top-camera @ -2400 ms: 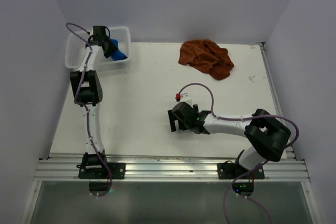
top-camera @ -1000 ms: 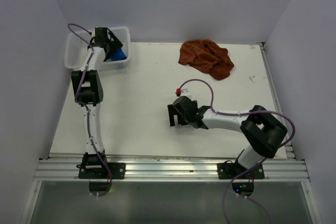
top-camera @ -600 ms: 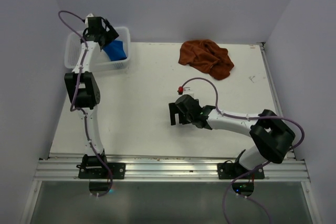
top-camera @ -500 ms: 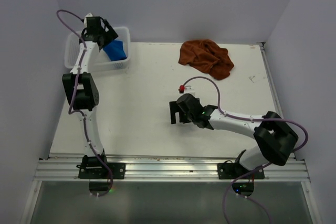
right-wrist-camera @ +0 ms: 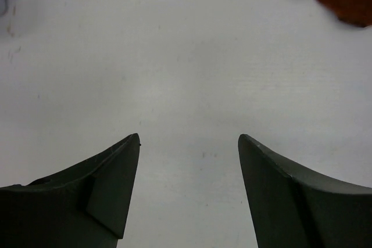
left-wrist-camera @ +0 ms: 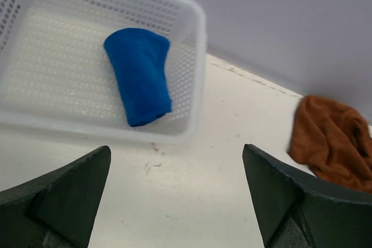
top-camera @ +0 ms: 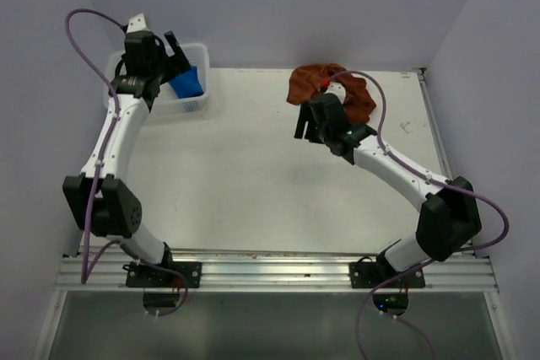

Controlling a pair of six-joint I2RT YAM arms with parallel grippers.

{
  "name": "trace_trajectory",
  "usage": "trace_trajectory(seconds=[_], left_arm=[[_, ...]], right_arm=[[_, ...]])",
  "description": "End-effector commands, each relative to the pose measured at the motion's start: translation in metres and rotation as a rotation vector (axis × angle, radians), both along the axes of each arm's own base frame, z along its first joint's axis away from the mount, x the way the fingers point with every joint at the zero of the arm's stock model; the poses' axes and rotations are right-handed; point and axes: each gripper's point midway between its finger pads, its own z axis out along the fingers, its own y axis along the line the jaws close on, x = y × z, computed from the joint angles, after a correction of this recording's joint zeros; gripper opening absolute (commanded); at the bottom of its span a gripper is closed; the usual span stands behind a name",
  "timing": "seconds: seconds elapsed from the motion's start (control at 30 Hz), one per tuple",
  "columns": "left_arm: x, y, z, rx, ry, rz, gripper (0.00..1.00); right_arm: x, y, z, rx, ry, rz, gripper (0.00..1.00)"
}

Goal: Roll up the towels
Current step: Move the towel to the center of the board

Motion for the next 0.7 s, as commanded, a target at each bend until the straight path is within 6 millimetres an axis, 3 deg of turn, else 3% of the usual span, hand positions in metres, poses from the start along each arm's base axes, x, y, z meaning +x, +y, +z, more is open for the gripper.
trace_trajectory(seconds=[0.0, 0.03, 0.07, 0.1, 0.13, 0.17, 0.2, 0.27, 0.3, 0.4, 0.53, 0.57, 0.6, 0.63, 0.67], left_arm=[[-0.040, -0.051, 0.040, 0.069, -0.123, -0.134, 0.99], [-0.054, -0.063, 0.055, 0.047, -0.180, -0.185, 1.00], [-0.064, -0.076, 0.050, 0.037, -0.186, -0.226, 1.00], [-0.079, -0.082, 0.027, 0.031, -0.156, -0.258, 1.00], [-0.085, -0.088, 0.022, 0.026, -0.165, -0.281, 1.00], [-0.092, -0.096, 0.012, 0.032, -0.155, -0.307, 1.00], [-0.103, -0.100, -0.013, 0.034, -0.112, -0.326, 0.99], [-0.112, -0.114, -0.031, 0.036, -0.088, -0.375, 1.00], [-0.120, -0.118, -0.052, 0.037, -0.047, -0.394, 1.00], [-0.130, -0.134, -0.079, 0.050, -0.012, -0.463, 1.00], [-0.138, -0.149, -0.096, 0.071, 0.010, -0.545, 1.00], [-0.139, -0.150, -0.098, 0.074, 0.019, -0.552, 1.00], [-0.138, -0.151, -0.095, 0.077, 0.017, -0.555, 1.00], [-0.139, -0.151, -0.095, 0.084, 0.019, -0.556, 1.00], [-0.140, -0.155, -0.094, 0.082, 0.011, -0.566, 1.00]], right_arm=[[0.035, -0.040, 0.004, 0.014, 0.048, -0.151, 0.72], [0.045, -0.047, -0.006, 0.008, 0.074, -0.183, 0.70], [0.056, -0.067, -0.012, 0.009, 0.101, -0.242, 0.67], [0.069, -0.073, -0.004, 0.037, 0.091, -0.281, 0.65], [0.077, -0.080, -0.007, 0.044, 0.098, -0.310, 0.61], [0.092, -0.093, -0.015, 0.041, 0.108, -0.357, 0.59], [0.100, -0.098, -0.020, 0.050, 0.116, -0.381, 0.57], [0.124, -0.112, -0.038, 0.045, 0.154, -0.434, 0.56], [0.131, -0.115, -0.048, 0.050, 0.176, -0.458, 0.56], [0.161, -0.120, -0.069, 0.073, 0.197, -0.481, 0.57], [0.194, -0.132, -0.100, 0.049, 0.212, -0.524, 0.66], [0.206, -0.132, -0.094, 0.057, 0.199, -0.528, 0.67], [0.209, -0.131, -0.115, 0.046, 0.229, -0.533, 0.67], [0.214, -0.131, -0.118, 0.050, 0.226, -0.532, 0.67], [0.225, -0.128, -0.113, 0.067, 0.200, -0.523, 0.60]])
